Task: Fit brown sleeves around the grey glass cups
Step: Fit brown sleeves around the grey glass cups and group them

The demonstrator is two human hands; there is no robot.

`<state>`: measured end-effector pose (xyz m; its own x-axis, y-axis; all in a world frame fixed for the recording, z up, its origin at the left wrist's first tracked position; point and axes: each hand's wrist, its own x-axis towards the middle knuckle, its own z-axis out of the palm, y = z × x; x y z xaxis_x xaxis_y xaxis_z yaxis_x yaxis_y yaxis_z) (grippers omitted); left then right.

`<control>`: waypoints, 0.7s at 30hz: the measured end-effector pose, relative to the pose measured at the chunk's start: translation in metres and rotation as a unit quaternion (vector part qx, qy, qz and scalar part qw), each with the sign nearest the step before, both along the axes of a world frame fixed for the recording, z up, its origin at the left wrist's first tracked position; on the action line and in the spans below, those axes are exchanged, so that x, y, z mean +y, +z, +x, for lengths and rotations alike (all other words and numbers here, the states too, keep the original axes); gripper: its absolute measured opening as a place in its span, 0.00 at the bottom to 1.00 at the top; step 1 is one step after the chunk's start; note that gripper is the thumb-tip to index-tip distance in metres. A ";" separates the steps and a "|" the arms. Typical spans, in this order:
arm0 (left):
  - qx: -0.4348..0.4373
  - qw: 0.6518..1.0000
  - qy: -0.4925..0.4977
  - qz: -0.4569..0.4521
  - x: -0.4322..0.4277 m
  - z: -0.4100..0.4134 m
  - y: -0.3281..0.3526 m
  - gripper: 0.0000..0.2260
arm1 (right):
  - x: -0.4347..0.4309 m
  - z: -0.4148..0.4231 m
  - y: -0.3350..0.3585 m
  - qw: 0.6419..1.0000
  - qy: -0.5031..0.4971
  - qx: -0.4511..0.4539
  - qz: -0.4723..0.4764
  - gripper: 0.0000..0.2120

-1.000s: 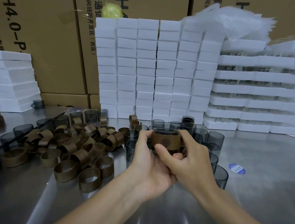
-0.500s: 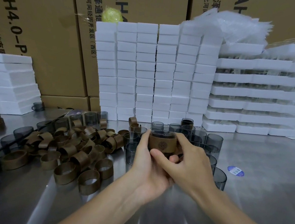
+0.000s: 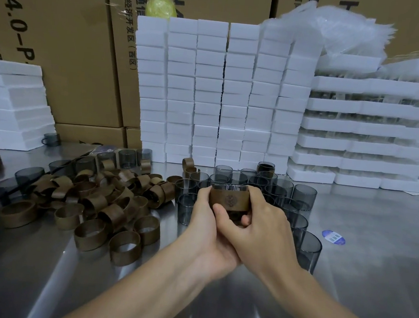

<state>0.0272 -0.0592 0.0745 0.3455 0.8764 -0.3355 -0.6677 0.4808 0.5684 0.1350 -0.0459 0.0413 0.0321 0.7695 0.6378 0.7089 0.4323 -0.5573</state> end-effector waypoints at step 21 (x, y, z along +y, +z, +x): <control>0.206 0.963 0.087 0.150 0.012 -0.007 -0.010 0.27 | 0.072 0.160 0.017 0.958 -0.190 0.211 -0.037 0.27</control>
